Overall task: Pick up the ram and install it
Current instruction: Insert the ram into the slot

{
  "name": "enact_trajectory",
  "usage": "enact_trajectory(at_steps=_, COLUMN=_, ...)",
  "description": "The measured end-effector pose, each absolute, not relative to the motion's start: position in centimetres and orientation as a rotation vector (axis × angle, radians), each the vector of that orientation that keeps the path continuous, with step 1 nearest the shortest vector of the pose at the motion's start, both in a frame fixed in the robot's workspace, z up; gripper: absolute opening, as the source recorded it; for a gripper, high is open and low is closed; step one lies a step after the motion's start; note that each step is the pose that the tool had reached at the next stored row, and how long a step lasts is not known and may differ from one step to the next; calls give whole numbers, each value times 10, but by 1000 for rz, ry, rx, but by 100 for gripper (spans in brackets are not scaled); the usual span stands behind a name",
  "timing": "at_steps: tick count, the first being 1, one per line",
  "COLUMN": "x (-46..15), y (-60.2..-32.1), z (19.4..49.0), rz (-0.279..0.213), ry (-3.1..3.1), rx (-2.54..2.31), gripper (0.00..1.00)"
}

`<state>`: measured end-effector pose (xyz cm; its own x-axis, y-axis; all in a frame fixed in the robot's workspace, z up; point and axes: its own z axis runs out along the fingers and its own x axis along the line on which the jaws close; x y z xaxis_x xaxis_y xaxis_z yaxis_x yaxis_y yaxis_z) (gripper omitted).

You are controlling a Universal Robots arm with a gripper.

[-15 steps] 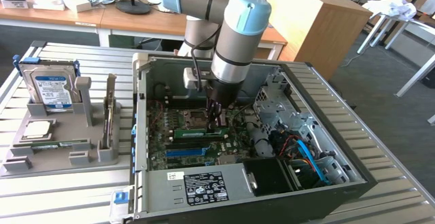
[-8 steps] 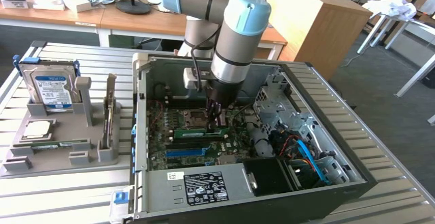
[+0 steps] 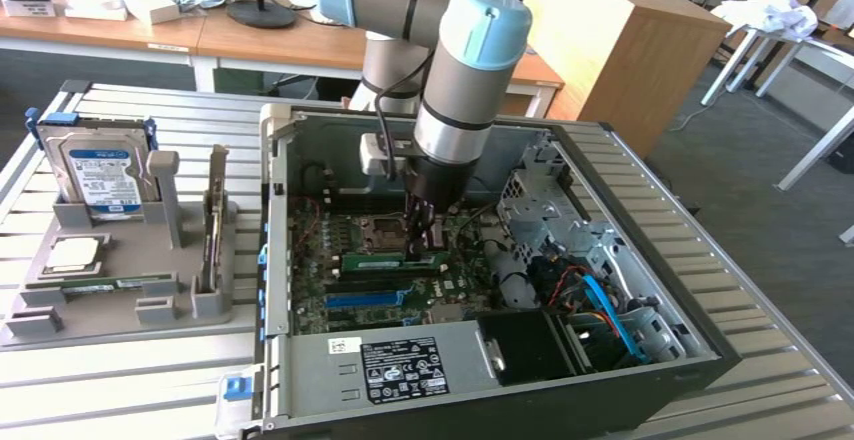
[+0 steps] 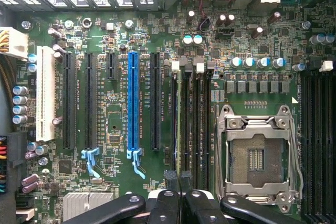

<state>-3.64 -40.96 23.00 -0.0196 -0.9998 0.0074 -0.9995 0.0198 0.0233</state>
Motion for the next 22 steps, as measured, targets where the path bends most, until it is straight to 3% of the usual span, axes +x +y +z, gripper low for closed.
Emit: enact_trajectory(at_steps=22, x=-36, y=-410, z=228, rz=-18, ry=-2222, rx=2190, gripper=12)
